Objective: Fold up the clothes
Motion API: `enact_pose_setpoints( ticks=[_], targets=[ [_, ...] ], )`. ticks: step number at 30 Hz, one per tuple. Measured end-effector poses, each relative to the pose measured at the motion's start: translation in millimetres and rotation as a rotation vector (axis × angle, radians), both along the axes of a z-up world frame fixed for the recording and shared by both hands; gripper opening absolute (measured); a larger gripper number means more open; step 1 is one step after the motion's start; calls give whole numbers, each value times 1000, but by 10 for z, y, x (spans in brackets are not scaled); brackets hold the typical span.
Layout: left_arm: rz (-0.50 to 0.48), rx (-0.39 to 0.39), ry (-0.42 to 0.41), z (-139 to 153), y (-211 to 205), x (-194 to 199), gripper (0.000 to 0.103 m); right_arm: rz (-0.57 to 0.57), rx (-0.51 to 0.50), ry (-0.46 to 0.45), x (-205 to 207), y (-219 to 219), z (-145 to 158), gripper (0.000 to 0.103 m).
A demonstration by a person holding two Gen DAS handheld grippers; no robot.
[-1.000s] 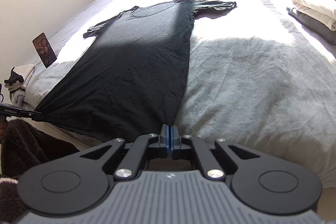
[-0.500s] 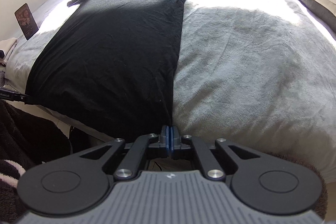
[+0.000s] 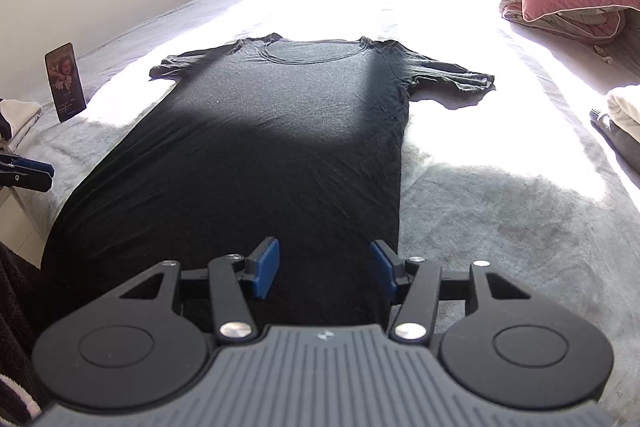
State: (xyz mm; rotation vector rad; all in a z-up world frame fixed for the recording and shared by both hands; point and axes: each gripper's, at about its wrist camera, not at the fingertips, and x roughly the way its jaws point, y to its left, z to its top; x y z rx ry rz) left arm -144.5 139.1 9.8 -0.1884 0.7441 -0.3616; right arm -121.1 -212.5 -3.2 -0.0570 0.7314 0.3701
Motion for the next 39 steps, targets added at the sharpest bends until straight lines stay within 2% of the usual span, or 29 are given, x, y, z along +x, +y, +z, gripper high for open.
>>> enact_pose_setpoints(
  ticks=[2,7,10,12,13,14,16,20,24,28,31,34,39],
  targets=[
    [19,-7,-66,-53,-192,156,88,6,17,-30,160,203,-55,60],
    [47,52,-173,-240,-593,569,89,-10,69,-100,558,641,-154,68],
    [63,108,-170,-456,-713,790,90,-16,65,-108,759,796,-249,70],
    [72,147,-131,-567,-681,868,90,-13,12,-92,807,819,-373,70],
    [72,159,-117,-608,-642,877,90,-8,-24,-87,794,800,-435,70],
    [63,146,-124,-617,-574,827,90,2,-44,-101,743,752,-486,75],
    [38,143,-118,-612,-459,712,93,8,-40,-126,635,628,-519,83],
    [-60,272,-161,-657,-356,447,96,10,0,-107,381,277,-509,91],
    [-70,263,-136,-534,-243,361,96,40,-35,-109,181,112,-466,94],
    [-41,193,-148,-337,-260,418,96,30,-48,-117,162,99,-354,94],
    [-35,157,-159,-195,-409,601,99,20,-14,-135,340,191,-239,94],
    [-46,171,-183,-132,-628,877,102,7,3,-156,582,327,-142,94],
    [-90,158,-186,-307,-863,1454,102,-50,22,-173,1053,555,-122,95]
  ],
)
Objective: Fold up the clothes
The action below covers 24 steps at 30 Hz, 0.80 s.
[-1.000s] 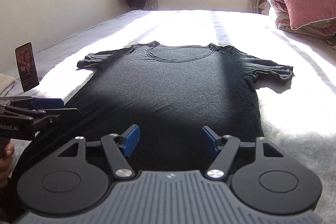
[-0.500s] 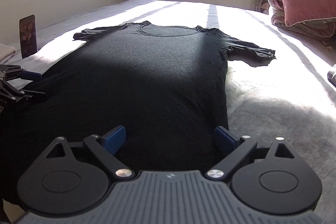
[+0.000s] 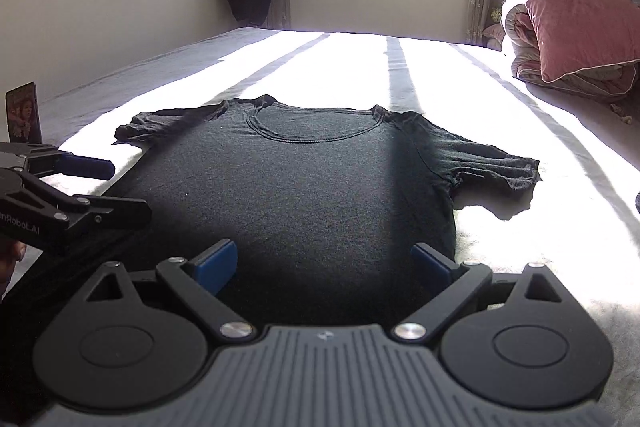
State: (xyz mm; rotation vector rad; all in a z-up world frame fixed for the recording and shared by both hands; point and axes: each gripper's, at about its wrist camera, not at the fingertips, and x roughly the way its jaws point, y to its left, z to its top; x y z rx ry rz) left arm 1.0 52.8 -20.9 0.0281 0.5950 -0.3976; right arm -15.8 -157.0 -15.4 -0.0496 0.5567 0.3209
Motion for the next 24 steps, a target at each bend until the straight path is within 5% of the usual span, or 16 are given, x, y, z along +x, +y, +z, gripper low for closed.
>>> enact_pose_setpoints(
  ticks=[4,10,14,24],
  targets=[
    [-126,-19,105,-322,-101,280,102,-49,-12,3,292,98,-105,96],
    [-142,52,47,-412,-183,156,103,-89,6,77,346,-3,-464,103],
    [-141,90,41,-410,-236,154,103,-94,45,79,142,-121,-412,103],
    [-141,95,42,-415,-242,170,103,-69,-37,88,-54,-107,-430,103]
  ],
)
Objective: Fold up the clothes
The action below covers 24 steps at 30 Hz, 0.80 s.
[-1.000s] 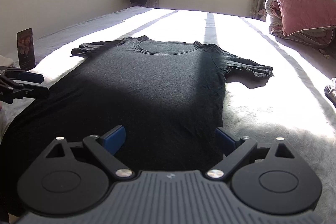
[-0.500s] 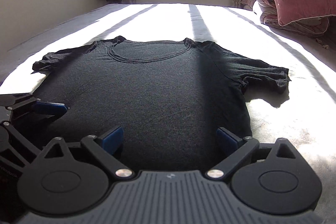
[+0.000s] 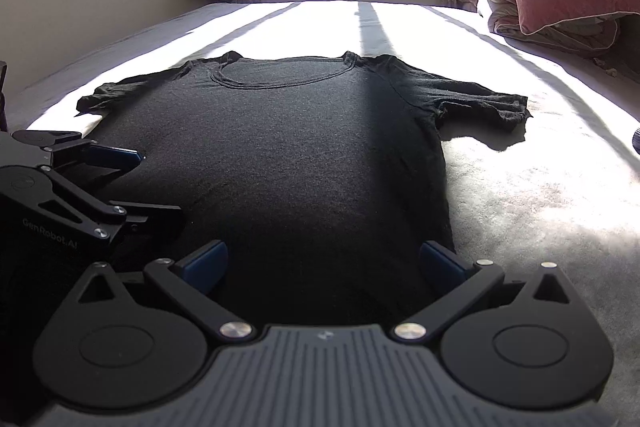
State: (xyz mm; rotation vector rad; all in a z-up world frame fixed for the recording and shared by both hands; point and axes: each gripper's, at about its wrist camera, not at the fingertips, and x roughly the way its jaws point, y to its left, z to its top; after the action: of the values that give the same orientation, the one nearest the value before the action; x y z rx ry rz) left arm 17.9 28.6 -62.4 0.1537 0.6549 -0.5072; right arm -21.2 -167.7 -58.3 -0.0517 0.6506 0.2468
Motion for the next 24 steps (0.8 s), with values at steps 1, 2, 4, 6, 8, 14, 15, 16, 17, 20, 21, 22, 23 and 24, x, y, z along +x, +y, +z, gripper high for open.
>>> enact_pose_setpoints(
  ticks=[1,2,4,6,8,14,15,16,17,20,21,22,23,24],
  targets=[
    [0,4,-1,0,-5,-1,103,1,-18,0,5,26,-5,103],
    [0,7,-2,0,-9,-1,103,2,-27,0,4,41,-4,103],
    [0,6,-2,-3,-5,-1,103,1,-31,1,26,35,-17,103],
    [0,5,-2,-3,-4,0,103,1,-25,2,29,20,-19,103],
    [0,6,-3,-4,-7,1,103,1,-27,2,30,19,-20,103],
    [0,6,-3,-5,-6,-3,103,2,-25,1,31,13,-21,103],
    [0,6,-3,-5,-6,-3,103,2,-25,1,31,13,-22,103],
    [0,6,-3,-5,-5,-3,103,2,-24,0,30,16,-20,103],
    [0,6,-3,-5,-5,-3,103,2,-24,-1,28,16,-21,103],
    [0,6,-3,-5,-5,-3,103,2,-25,-1,27,22,-22,103],
    [0,6,-3,-5,-5,-3,103,1,-26,-1,29,22,-21,103],
    [0,6,-3,-5,-5,-4,103,2,-25,0,30,20,-18,103],
    [0,6,-3,-5,-4,-4,103,2,-24,2,30,17,-15,103],
    [0,5,-3,-5,-4,-4,103,3,-23,3,31,15,-11,103]
  ],
)
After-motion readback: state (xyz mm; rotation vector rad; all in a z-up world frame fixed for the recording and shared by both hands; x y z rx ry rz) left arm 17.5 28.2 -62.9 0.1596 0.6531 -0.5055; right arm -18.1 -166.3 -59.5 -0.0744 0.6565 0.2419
